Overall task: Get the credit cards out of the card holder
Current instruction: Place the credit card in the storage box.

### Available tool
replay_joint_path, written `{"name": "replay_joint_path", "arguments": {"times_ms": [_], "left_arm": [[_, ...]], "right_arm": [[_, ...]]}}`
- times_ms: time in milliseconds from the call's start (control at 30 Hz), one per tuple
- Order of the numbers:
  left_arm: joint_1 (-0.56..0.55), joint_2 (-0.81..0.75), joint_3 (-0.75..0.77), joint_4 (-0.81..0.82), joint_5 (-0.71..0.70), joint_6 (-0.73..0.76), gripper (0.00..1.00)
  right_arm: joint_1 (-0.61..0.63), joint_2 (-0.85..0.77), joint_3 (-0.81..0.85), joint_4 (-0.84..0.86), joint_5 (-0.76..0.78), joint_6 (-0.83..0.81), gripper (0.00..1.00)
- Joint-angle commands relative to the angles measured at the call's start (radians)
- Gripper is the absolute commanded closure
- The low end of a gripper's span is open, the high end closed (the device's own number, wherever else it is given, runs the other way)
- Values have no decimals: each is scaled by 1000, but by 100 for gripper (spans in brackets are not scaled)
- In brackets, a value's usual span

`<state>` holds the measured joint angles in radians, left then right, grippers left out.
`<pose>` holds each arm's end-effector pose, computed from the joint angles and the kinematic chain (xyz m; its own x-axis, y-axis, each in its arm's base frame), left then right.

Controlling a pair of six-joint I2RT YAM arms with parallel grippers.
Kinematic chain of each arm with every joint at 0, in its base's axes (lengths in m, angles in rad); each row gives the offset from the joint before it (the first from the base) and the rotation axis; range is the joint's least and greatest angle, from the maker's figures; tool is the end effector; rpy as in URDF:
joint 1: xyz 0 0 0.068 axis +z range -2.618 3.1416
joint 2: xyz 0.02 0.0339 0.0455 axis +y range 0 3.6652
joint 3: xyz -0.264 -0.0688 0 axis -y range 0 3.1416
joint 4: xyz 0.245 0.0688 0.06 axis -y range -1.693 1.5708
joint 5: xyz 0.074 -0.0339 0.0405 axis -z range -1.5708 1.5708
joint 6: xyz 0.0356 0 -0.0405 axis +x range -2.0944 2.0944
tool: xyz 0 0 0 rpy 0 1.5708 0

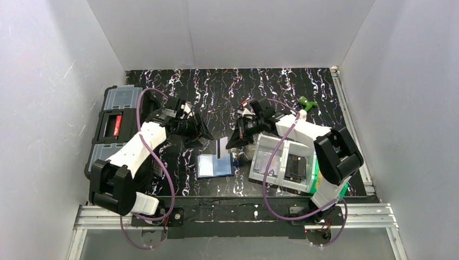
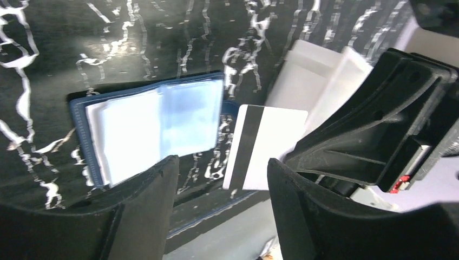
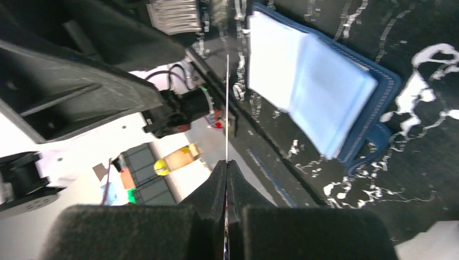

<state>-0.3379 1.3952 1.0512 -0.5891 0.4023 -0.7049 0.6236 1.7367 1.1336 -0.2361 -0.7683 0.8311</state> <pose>0.2674 -0.1087 0.2615 -0.9175 -0.3096 -0.2496 -0.0913 0.7750 -0.6254 0.2826 0.2338 0.2102 -0.9957 -0.0620 -0.0684 -0.0909 0.5317 0.8420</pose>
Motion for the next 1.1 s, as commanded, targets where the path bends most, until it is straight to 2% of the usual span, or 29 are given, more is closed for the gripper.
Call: {"name": "replay_joint_path", "arguments": {"times_ms": [0,233,367,467,567,667,700,733,867,1067], "left_arm": [[26,-77,-30,111,170,-67,40],[43,-100,-85,276,300,-174,46],[49,-111,-114,373,350,-245,52],[53,-117,-128,428,371,-280,69],[54,-116,-137,466,384,-304,100],[54,-117,-157,521,385,-341,100],[54,-116,-166,545,384,-356,100],[53,-117,-176,572,380,-374,100],[48,-123,-212,693,347,-445,100],[21,-131,-243,793,261,-517,100]], "right_arm": [[-23,-55,19,165,-153,127,99],[-36,-65,-17,397,-241,308,99],[-38,-62,-23,451,-254,350,99],[-38,-63,-23,457,-256,357,99],[-38,-68,-24,459,-254,359,98],[-38,-76,-45,513,-248,400,62],[-38,-79,-56,546,-248,423,52],[-38,-80,-68,584,-249,450,47],[-38,-87,-115,697,-234,535,44],[-38,-94,-198,875,-192,679,48]]}}
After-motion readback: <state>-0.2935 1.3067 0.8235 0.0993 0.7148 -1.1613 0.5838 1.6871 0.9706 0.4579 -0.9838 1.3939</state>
